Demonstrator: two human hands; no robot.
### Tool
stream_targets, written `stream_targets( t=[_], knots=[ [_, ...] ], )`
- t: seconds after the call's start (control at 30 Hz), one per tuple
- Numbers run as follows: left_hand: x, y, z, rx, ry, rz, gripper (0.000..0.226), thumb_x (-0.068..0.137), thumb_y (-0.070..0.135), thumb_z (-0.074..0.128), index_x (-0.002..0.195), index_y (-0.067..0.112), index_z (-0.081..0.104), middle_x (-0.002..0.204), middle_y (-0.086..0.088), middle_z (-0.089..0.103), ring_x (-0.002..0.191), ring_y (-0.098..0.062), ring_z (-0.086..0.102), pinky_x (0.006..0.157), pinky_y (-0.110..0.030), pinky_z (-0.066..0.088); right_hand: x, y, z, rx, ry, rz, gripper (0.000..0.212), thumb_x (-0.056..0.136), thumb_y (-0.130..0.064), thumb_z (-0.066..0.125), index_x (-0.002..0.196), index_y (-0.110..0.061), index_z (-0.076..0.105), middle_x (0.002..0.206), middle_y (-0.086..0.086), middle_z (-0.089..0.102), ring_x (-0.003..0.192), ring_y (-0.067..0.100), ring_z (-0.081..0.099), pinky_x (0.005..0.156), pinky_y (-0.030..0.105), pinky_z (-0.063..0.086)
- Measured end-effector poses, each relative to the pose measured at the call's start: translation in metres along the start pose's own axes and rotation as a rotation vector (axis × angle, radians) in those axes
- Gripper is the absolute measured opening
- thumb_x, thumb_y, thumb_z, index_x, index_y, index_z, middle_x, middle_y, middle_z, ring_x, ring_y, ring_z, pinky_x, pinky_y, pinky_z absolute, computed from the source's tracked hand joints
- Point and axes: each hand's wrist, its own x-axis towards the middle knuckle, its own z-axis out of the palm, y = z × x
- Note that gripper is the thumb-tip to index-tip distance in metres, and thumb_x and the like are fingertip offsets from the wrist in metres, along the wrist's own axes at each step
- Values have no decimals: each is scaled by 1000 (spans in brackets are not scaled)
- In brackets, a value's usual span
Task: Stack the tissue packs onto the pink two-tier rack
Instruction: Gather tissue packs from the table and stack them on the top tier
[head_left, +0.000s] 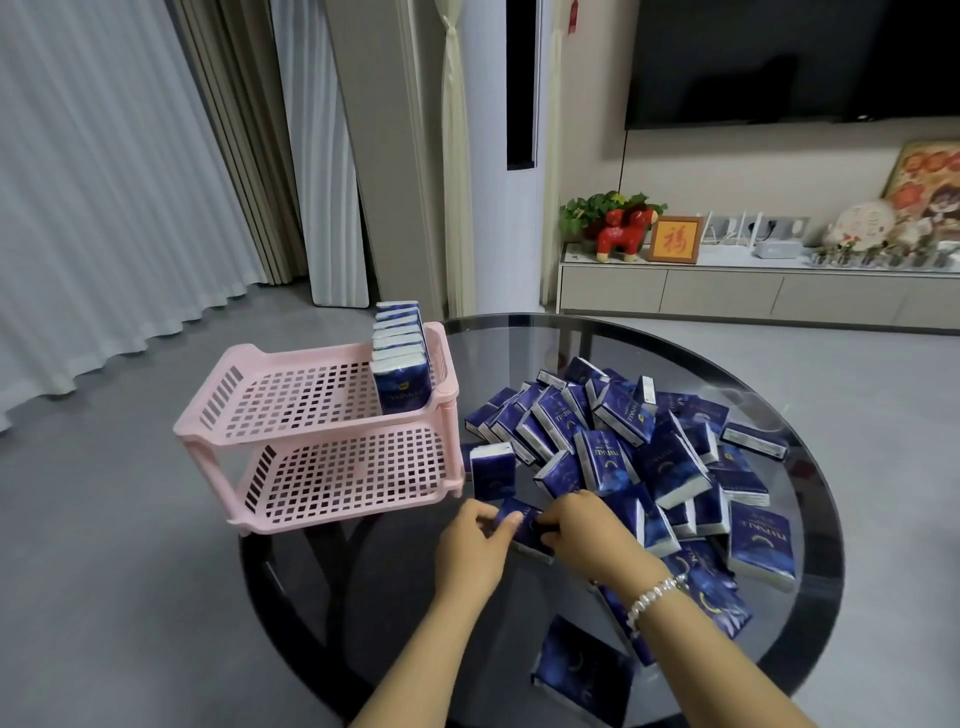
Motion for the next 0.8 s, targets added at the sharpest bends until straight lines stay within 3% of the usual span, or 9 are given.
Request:
stream_targets(
  t=[0.13, 0.27, 0.33, 0.43, 0.5, 0.63, 0.8],
  knots=[
    [-8, 6, -3, -43, -23, -33, 30, 80, 31, 74, 97, 21, 52, 99, 4, 65, 86, -13, 61, 72, -27, 49, -6, -1, -6, 11, -50, -49, 28, 92, -15, 48, 113, -11, 66, 112, 13, 64, 113, 26, 46, 90, 31, 40],
    [-14, 4, -10, -259, -63, -99, 60, 80, 16, 74, 134, 15, 48, 112, 0, 63, 98, -15, 61, 84, -27, 47, -18, -1, -11, 123, -2, -148, 29, 92, -13, 51, 118, -13, 65, 117, 6, 66, 114, 23, 53, 93, 30, 43],
    [-20, 2, -17, -348, -63, -108, 65, 83, 12, 71, 142, 13, 41, 126, -5, 61, 110, -19, 60, 91, -28, 46, -30, -3, -12, 146, 78, -204, 29, 91, -12, 53, 119, -11, 65, 121, 2, 64, 116, 21, 50, 97, 30, 42],
    [-30, -2, -28, -435, -23, -101, 50, 87, 11, 66, 134, 17, 49, 127, -4, 61, 112, -19, 59, 95, -31, 47, -50, -8, -13, 170, 204, -268, 26, 91, -12, 56, 114, -7, 66, 119, 0, 65, 112, 19, 49, 97, 25, 40],
    [-39, -3, -34, -467, -10, -109, 38, 89, 13, 64, 124, 20, 52, 118, -1, 62, 103, -15, 61, 84, -28, 47, -62, -8, -12, 156, 220, -275, 27, 91, -18, 58, 116, -12, 66, 114, -2, 66, 107, 17, 49, 93, 19, 36],
    [-55, -10, -40, -475, 4, -131, 27, 90, 16, 62, 113, 19, 48, 108, -1, 61, 87, -12, 61, 61, -24, 46, -79, -4, -5, 99, 117, -187, 36, 85, -31, 66, 118, -16, 65, 113, -1, 65, 109, 16, 48, 88, 21, 40],
    [-74, -11, -44, -515, 16, -192, 25, 88, 14, 65, 103, 9, 45, 95, -6, 55, 74, -15, 61, 56, -25, 53, -98, -9, -1, 16, -16, -131, 40, 78, -35, 70, 108, -9, 65, 102, 8, 68, 93, 24, 60, 79, 35, 48]
  ],
)
